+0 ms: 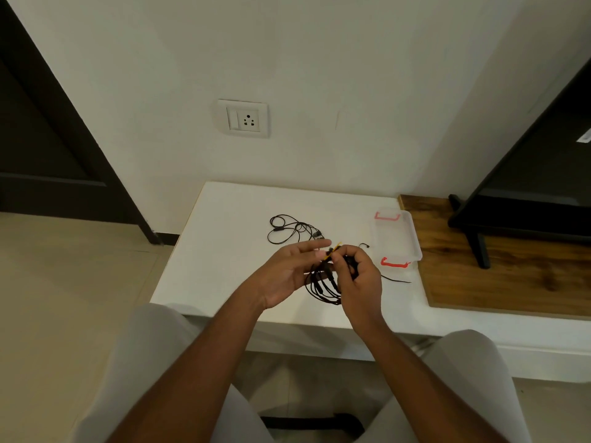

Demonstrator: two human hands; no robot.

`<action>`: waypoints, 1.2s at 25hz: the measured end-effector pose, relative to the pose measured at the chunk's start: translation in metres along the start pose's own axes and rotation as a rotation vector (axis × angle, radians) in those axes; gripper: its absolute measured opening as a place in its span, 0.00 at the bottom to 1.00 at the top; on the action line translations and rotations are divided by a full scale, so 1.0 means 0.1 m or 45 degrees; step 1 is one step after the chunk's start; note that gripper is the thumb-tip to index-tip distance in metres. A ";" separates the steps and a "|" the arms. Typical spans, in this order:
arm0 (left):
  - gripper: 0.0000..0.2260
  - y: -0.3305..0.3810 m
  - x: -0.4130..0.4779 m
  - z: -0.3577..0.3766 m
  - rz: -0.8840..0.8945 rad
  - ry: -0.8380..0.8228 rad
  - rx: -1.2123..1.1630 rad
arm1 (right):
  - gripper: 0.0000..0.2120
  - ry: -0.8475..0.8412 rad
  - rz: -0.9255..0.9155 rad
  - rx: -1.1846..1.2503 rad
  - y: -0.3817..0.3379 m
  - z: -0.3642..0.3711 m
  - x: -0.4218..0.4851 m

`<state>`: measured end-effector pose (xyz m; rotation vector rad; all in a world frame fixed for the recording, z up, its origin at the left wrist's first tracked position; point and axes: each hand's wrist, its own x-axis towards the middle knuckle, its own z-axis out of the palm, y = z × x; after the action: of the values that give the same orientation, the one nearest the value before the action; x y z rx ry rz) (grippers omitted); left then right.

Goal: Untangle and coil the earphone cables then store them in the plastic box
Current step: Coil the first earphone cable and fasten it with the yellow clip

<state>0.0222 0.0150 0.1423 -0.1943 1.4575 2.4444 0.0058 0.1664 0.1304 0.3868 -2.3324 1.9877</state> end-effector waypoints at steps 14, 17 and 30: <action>0.12 -0.09 0.06 0.25 0.177 0.383 0.459 | 0.10 -0.048 -0.050 -0.317 0.04 -0.17 0.08; 0.13 -0.04 0.06 0.25 0.131 0.357 0.635 | 0.24 -0.118 -0.073 -0.388 0.04 -0.27 0.11; 0.16 0.10 0.00 0.10 0.170 0.344 0.713 | 0.10 -0.107 0.625 0.514 0.06 -0.36 0.13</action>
<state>0.0198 0.0193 0.1553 -0.3199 2.2696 2.0521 -0.0127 0.2003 0.1333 -0.1127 -2.2189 2.7249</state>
